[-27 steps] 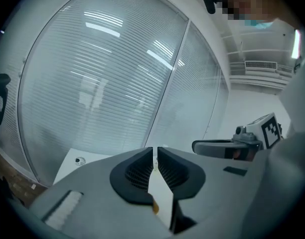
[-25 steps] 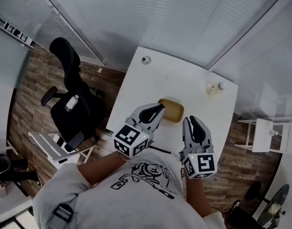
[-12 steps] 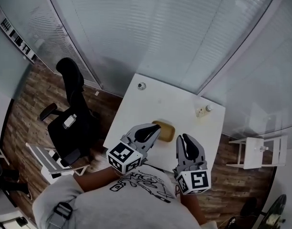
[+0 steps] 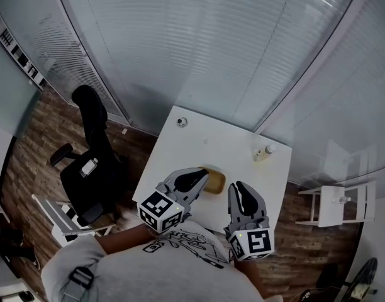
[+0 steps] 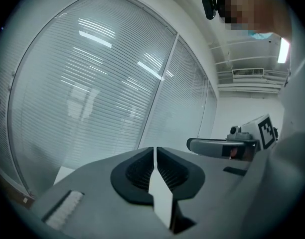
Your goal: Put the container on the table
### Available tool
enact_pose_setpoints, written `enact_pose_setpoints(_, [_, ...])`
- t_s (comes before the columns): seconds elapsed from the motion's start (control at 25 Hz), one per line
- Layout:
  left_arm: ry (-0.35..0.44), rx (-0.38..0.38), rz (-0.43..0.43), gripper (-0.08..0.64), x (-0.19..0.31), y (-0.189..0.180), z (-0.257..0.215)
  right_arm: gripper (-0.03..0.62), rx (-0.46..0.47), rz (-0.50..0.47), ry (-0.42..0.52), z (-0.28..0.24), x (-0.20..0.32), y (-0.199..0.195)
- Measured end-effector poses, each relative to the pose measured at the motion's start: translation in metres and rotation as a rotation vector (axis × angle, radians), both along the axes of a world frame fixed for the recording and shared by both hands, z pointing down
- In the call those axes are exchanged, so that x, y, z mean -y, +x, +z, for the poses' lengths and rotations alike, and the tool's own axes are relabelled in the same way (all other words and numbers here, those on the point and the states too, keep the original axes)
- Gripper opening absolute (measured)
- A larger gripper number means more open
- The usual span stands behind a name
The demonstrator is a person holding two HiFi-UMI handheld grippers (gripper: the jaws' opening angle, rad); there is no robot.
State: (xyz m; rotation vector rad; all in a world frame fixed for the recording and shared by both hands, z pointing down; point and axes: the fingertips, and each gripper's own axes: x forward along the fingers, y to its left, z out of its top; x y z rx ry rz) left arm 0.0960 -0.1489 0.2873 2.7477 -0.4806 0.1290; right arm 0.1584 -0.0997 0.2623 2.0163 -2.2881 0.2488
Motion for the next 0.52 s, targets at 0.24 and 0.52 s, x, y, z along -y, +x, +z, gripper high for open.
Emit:
enact_pose_setpoints(0.24, [0.009,-0.008,0.009,0.02,-0.005,0.01,-0.008,0.044,-0.004,0.005,0.021,-0.01,-0.002,0.011])
enact_pose_setpoints(0.52, [0.007,0.002,0.025,0.02,-0.007,0.016,-0.006,0.044,-0.003,-0.011,0.024,-0.01,0.001,0.014])
